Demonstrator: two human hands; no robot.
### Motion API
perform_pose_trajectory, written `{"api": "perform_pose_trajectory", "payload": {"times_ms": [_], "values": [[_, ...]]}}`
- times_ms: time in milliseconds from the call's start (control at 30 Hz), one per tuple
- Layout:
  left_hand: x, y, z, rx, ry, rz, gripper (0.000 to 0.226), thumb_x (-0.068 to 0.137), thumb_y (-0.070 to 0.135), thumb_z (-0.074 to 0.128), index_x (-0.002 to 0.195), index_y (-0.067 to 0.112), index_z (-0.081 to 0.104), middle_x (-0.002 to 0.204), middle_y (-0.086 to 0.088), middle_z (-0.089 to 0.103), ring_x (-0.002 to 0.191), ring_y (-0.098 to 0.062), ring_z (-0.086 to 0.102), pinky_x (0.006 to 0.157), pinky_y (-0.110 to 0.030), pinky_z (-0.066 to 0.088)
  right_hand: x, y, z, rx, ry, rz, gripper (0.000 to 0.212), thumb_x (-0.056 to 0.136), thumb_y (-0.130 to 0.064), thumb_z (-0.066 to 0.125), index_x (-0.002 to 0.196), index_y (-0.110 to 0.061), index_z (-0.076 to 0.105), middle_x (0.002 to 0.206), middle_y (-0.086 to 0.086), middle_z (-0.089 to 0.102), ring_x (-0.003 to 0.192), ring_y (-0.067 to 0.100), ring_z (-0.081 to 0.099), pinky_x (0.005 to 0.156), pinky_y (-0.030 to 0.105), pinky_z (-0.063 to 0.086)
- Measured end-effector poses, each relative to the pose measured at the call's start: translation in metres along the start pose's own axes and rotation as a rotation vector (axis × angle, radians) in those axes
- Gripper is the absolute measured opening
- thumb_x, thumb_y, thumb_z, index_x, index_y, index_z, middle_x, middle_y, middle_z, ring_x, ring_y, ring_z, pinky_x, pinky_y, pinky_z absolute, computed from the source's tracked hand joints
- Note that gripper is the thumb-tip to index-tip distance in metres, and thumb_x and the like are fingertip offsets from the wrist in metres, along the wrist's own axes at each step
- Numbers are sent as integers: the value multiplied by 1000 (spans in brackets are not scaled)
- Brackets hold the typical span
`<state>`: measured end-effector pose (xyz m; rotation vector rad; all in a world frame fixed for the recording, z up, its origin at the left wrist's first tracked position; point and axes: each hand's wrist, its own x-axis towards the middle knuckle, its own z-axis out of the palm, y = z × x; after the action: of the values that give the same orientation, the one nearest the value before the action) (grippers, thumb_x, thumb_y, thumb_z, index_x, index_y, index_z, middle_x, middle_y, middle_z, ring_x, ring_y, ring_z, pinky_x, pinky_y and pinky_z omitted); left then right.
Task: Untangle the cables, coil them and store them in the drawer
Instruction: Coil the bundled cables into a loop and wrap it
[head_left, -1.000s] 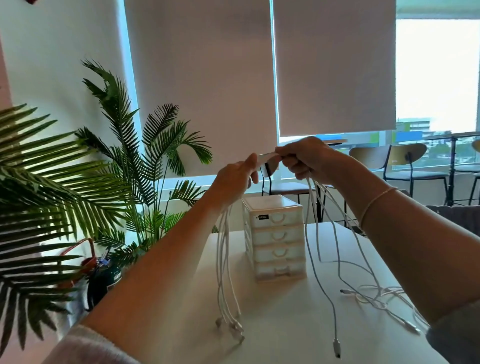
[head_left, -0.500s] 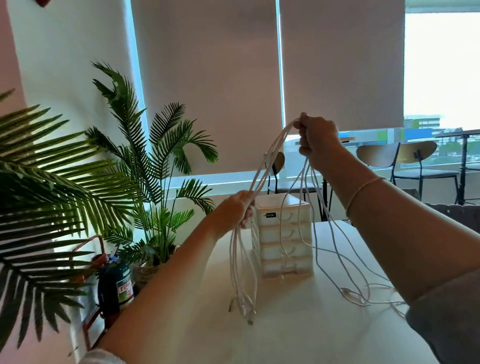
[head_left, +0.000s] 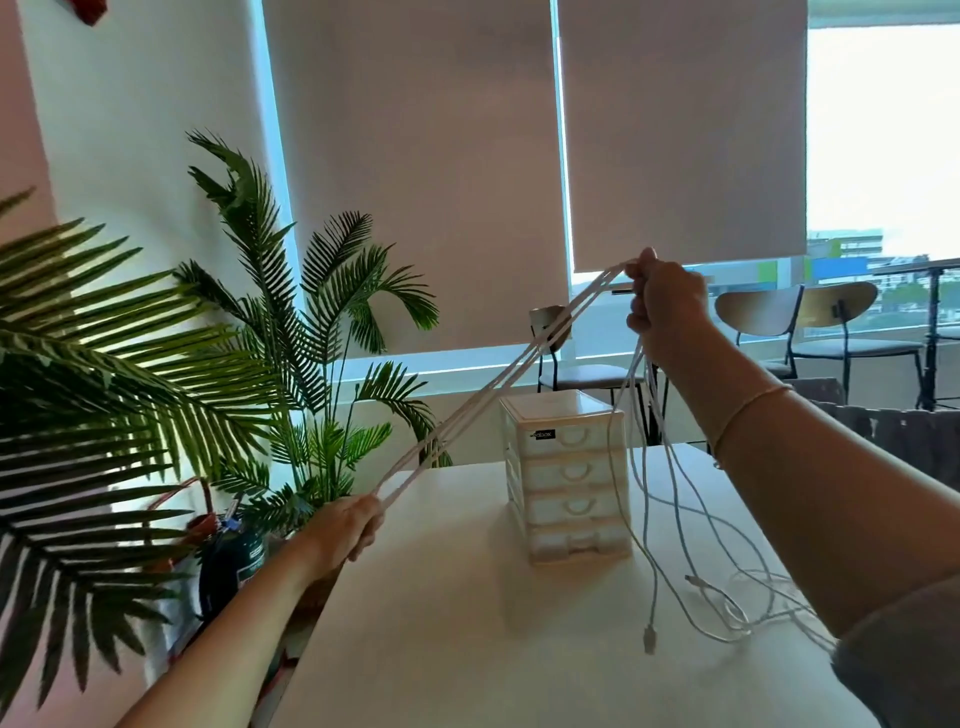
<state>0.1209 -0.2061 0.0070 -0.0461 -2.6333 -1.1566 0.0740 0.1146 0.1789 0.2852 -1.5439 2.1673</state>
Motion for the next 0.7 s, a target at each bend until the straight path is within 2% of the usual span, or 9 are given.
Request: {"api": "perform_pose_trajectory", "payload": {"times_ms": [133,200,267,333,400,467,533,600,700], "values": [[-5,8,-5,145,-102,-67,40,95,15,34,58,12,49,47,4,51,43,-9,42,53,-24,37,-7,-1,15,57,-14,19,37,97,-30,46,63,-18,53,28,-11,37,25,2,30,35,18,25],[-4,19,-13,203,-246,-121,27,95,16,38,75,12,55,71,-2,60,57,-12,53,53,-20,42,-12,-7,26,36,-91,-28,37,97,-29,45,64,-17,53,28,-10,36,25,2,27,33,15,23],[4,45,-24,224,-306,-40,9,92,21,47,89,17,55,89,-2,59,77,-11,58,69,-22,46,-16,-13,38,-10,-183,-84,37,98,-27,42,64,-16,52,28,-10,34,24,2,26,32,11,21],[13,93,-36,58,-198,142,19,83,33,54,97,20,56,96,2,59,89,-9,56,82,-29,43,-20,-15,53,-96,-260,-119,38,99,-26,41,63,-16,50,28,-11,34,24,1,25,33,10,20],[21,152,-45,-253,-53,282,28,89,40,49,102,16,58,98,-1,63,97,-17,59,91,-35,42,-25,-14,68,-206,-306,-163,39,98,-27,43,61,-18,51,32,-10,38,25,2,27,36,13,22],[26,201,-48,-409,18,332,42,98,44,30,98,14,59,88,-5,64,90,-21,61,91,-37,44,-29,-11,78,-348,-325,-241,38,96,-28,45,60,-20,54,46,-8,46,34,5,35,44,21,28],[30,229,-41,-401,37,317,55,97,51,21,86,15,60,73,-3,57,68,-16,57,76,-33,48,-34,-10,83,-446,-347,-295,35,95,-27,47,62,-22,56,60,-3,53,45,8,39,49,25,31],[32,239,-31,-420,80,281,57,96,56,22,69,17,53,58,1,43,50,-11,42,57,-27,42,-38,-15,83,-472,-345,-290,31,92,-22,50,62,-18,57,61,2,53,46,11,38,47,25,31],[37,235,-20,-465,212,221,55,89,62,37,57,18,46,50,3,32,39,-9,28,44,-20,28,-48,-23,75,-392,-370,-127,24,87,-12,52,63,-7,56,56,4,53,40,13,36,43,21,30]]}}
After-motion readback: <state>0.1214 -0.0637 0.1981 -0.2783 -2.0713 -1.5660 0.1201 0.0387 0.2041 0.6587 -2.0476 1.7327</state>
